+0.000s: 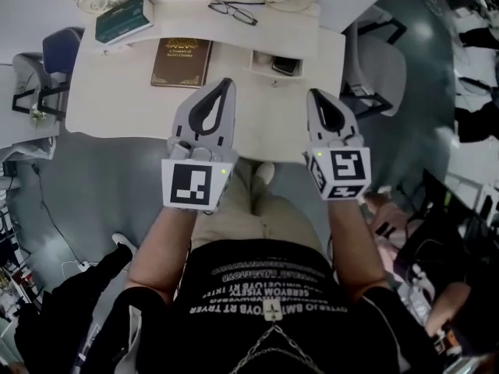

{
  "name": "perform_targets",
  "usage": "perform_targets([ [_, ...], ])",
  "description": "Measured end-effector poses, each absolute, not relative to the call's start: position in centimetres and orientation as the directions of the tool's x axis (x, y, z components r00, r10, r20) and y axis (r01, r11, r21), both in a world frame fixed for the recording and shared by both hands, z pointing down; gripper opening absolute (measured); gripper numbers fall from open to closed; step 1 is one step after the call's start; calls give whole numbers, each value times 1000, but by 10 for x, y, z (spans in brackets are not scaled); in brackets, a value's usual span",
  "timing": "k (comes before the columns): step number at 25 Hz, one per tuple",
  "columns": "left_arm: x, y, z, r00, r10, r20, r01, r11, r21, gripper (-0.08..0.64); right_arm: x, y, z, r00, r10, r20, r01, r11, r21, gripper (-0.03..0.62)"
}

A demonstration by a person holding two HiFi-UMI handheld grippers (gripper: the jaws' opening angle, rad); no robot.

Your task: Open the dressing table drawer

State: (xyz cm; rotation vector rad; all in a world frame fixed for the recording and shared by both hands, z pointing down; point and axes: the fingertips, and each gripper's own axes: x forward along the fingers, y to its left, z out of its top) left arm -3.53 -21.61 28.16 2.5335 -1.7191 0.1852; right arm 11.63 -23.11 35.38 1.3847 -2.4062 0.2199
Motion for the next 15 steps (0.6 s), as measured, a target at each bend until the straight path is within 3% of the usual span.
perform_targets([
  [15,-46,-219,276,349,-925,152,-933,-358,-33,3,93,-219,371,-481,-762,433,-846,534,0,2],
])
